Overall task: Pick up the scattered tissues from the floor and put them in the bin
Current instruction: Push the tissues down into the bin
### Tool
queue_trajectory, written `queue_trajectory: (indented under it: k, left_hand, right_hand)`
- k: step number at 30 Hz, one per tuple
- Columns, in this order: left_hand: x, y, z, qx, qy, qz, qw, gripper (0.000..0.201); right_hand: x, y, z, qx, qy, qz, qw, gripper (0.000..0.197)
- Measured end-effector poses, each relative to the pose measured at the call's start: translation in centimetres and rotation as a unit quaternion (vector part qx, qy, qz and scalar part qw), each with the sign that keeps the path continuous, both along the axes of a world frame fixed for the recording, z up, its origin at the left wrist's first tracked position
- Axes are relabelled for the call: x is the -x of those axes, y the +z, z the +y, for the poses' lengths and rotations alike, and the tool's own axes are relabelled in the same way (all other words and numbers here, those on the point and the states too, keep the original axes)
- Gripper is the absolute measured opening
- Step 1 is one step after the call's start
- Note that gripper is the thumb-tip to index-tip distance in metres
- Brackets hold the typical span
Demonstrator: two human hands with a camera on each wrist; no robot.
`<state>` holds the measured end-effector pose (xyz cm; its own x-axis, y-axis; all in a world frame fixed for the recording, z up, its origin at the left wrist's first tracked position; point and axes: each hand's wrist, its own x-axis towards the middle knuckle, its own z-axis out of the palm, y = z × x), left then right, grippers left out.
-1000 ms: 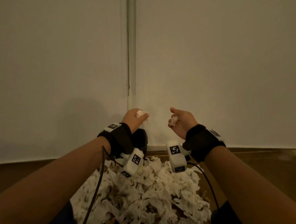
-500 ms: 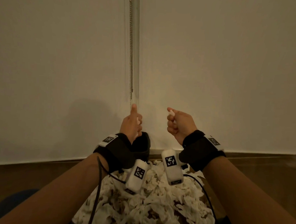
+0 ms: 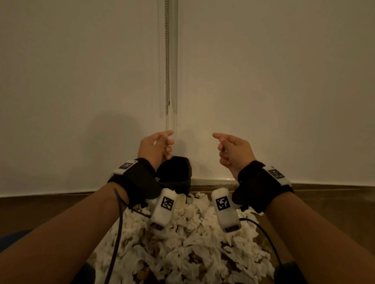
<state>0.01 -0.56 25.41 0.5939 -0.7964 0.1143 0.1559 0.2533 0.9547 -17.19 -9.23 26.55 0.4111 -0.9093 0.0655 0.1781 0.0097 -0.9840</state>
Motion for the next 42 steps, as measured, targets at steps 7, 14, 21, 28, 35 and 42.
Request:
queue_trajectory:
  k: [7,14,21,28,35,42]
  left_hand:
    - [0.2,0.4,0.3,-0.046,0.08,-0.053,0.994,0.053]
    - [0.7,1.2,-0.3,-0.035,0.106,-0.038,0.993,0.058]
    - [-0.4,-0.7,-1.2,-0.099,0.069,-0.161,0.98,0.027]
    - [0.2,-1.4,-1.1,-0.082,-0.009,-0.121,0.989,0.029]
    - [0.0,-1.9,-0.9,-0.071,-0.001,-0.21,0.975,0.024]
    - [-2.1,-4.6,-1.4,-0.16,0.037,-0.302,0.939,0.027]
  right_hand:
    - [0.1,0.4,0.6,-0.013,-0.038,0.009,0.999,0.054]
    - [-0.5,0.6,0.4,-0.042,-0.12,-0.041,0.991,0.041]
    - [-0.4,-0.2,0.4,0.005,-0.071,0.026,0.997,0.03]
    - [-0.8,-1.3,0.6,0.049,-0.007,0.083,0.995,0.044]
    - [-0.9,-1.2,0.7,-0.07,0.011,-0.036,0.997,0.024]
    - [-1.4,-3.1,-0.9,0.045,-0.042,0.066,0.996,0.009]
